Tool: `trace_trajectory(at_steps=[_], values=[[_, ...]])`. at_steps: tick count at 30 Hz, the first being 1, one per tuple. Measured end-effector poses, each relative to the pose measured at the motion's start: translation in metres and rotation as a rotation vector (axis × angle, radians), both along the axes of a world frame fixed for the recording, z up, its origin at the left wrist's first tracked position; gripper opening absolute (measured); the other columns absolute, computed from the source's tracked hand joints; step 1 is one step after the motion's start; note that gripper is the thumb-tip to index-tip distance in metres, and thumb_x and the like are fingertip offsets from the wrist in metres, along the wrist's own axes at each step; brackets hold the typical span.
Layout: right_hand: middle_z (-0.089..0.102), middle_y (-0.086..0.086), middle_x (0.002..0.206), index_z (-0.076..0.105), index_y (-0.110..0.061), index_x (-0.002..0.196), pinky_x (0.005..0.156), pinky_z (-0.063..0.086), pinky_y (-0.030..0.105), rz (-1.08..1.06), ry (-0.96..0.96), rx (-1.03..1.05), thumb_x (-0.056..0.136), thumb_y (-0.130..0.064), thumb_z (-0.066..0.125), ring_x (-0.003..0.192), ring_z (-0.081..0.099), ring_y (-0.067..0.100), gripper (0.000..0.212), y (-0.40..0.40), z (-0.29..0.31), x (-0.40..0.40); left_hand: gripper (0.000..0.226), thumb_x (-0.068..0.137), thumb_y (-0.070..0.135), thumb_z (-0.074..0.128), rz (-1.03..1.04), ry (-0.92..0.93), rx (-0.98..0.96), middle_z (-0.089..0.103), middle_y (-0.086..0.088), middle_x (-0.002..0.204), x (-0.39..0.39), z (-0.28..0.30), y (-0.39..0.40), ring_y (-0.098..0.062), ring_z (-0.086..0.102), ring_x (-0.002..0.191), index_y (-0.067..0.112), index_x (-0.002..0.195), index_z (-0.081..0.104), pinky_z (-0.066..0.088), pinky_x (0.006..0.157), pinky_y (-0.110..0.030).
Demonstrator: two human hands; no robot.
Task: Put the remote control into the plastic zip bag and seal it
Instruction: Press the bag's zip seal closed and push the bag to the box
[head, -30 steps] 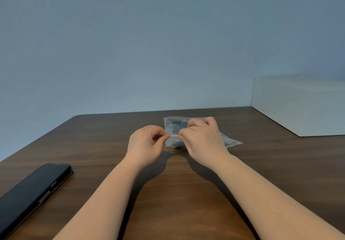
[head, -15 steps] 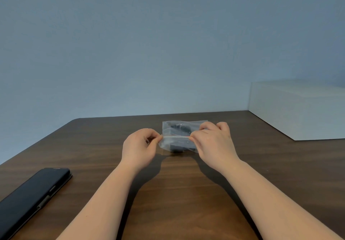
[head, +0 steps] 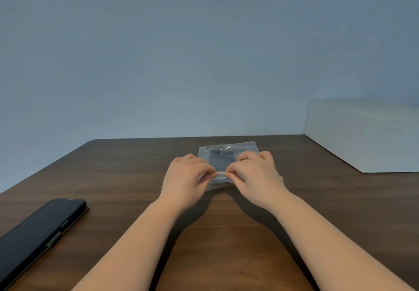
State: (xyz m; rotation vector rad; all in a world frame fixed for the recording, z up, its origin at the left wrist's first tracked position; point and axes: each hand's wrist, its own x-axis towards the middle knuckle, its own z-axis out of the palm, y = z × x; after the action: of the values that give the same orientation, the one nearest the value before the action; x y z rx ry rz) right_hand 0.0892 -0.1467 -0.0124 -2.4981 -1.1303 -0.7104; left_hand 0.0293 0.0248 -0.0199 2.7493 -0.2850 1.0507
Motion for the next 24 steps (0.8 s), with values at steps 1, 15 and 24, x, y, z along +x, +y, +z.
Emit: trace_trajectory(at_steps=[1, 15, 24], values=[[0.063, -0.007, 0.109, 0.069, -0.029, 0.103, 0.092, 0.023, 0.032, -0.004, 0.012, 0.011, 0.095, -0.037, 0.046, 0.112, 0.044, 0.010, 0.025, 0.000, 0.001, 0.001, 0.007, 0.081, 0.023, 0.067, -0.007, -0.015, -0.010, 0.071, 0.004, 0.072, 0.000, -0.001, 0.001, -0.023, 0.059, 0.070, 0.021, 0.075, 0.069, 0.049, 0.061, -0.037], [0.069, -0.007, 0.097, 0.071, -0.031, 0.098, 0.087, 0.024, 0.033, -0.019, -0.007, -0.005, 0.095, -0.038, 0.047, 0.103, 0.052, 0.012, 0.025, -0.008, 0.008, 0.002, 0.004, 0.081, 0.025, 0.067, -0.030, -0.005, -0.079, 0.071, 0.005, 0.078, 0.000, -0.002, -0.003, -0.012, 0.053, 0.074, 0.021, 0.080, 0.069, 0.043, 0.063, -0.024], [0.069, -0.007, 0.099, 0.071, -0.031, 0.100, 0.091, 0.026, 0.033, -0.034, 0.016, 0.066, 0.093, -0.038, 0.050, 0.101, 0.050, 0.013, 0.024, -0.013, 0.012, 0.004, 0.005, 0.081, 0.021, 0.067, 0.009, 0.004, -0.101, 0.070, 0.005, 0.074, 0.001, -0.002, 0.002, -0.015, 0.054, 0.073, 0.020, 0.077, 0.069, 0.035, 0.060, -0.016]])
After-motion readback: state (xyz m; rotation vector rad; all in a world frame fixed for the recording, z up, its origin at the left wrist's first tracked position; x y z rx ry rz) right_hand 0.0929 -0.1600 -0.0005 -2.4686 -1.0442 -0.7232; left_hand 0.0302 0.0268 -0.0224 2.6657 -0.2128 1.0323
